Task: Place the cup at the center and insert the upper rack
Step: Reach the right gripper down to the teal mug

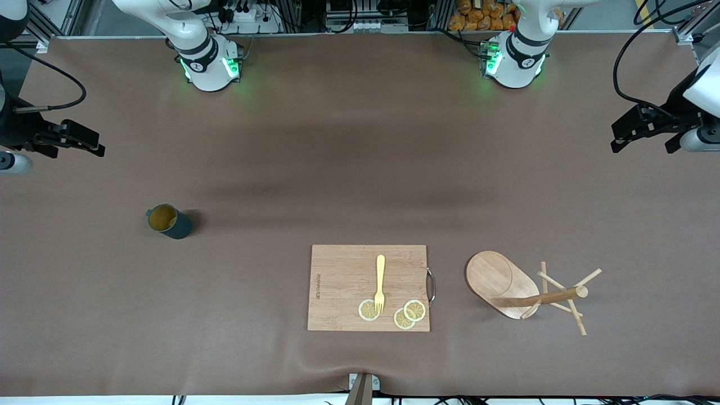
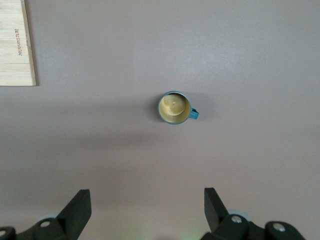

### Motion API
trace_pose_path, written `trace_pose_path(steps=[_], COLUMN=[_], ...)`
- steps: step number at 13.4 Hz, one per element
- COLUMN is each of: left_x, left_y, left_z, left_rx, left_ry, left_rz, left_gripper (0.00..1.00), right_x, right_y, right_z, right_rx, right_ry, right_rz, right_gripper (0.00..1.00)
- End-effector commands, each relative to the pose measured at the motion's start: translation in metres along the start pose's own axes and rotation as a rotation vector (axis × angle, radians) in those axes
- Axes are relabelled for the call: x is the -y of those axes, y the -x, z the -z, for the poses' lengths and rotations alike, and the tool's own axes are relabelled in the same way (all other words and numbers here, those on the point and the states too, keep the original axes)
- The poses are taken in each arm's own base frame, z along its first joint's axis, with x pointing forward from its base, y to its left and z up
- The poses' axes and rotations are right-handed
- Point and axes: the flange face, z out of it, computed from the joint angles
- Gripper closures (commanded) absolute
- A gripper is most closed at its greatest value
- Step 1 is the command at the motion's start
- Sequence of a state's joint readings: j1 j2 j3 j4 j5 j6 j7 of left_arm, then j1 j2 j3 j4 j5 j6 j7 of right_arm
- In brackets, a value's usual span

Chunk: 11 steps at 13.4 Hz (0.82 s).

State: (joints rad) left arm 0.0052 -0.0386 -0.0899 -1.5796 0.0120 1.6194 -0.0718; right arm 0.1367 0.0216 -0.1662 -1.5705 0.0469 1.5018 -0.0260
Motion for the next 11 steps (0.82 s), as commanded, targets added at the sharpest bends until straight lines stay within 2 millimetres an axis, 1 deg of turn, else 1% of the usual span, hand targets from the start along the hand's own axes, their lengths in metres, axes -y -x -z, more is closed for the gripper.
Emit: trace_pose_path(steps=[1,3,5,6,7,8,11], left_x=[-0.004,-0.004,-0.004,-0.002,0.0,-0.002,-0.003], left_y=[0.007,0.006,0.006,0.006,0.006,0.008,0.009], left_z=[0.006,0.006,0.005,0.004,0.003,0.0,-0.004], left_rx=[0.015,0.015,0.018,0.019,0.024,0.038,0.055], left_ry=[0.009,0.008,0.008,0.009,0.009,0.007,0.006], left_rz=[0.006,0.006,0.012,0.01,0.009,0.013,0.016], left_gripper=[0.0,0.0,0.0,0.0,0.0,0.0,0.0], right_x=[0.001,0.005,0.003,0.004,0.005,0.004,0.005], right_y=[0.004,0.003,-0.004,-0.01,-0.015,-0.023,-0.057], right_z=[-0.002,-0.004,-0.009,-0.019,-0.028,-0.044,-0.1], right_rx=[-0.001,0.004,-0.015,-0.021,-0.033,-0.034,-0.013], right_ry=[-0.012,-0.011,-0.01,-0.008,-0.007,-0.004,0.01], right_rz=[-0.002,-0.004,-0.01,-0.01,-0.01,-0.01,-0.015], right_gripper=[0.0,0.0,0.0,0.0,0.0,0.0,0.0])
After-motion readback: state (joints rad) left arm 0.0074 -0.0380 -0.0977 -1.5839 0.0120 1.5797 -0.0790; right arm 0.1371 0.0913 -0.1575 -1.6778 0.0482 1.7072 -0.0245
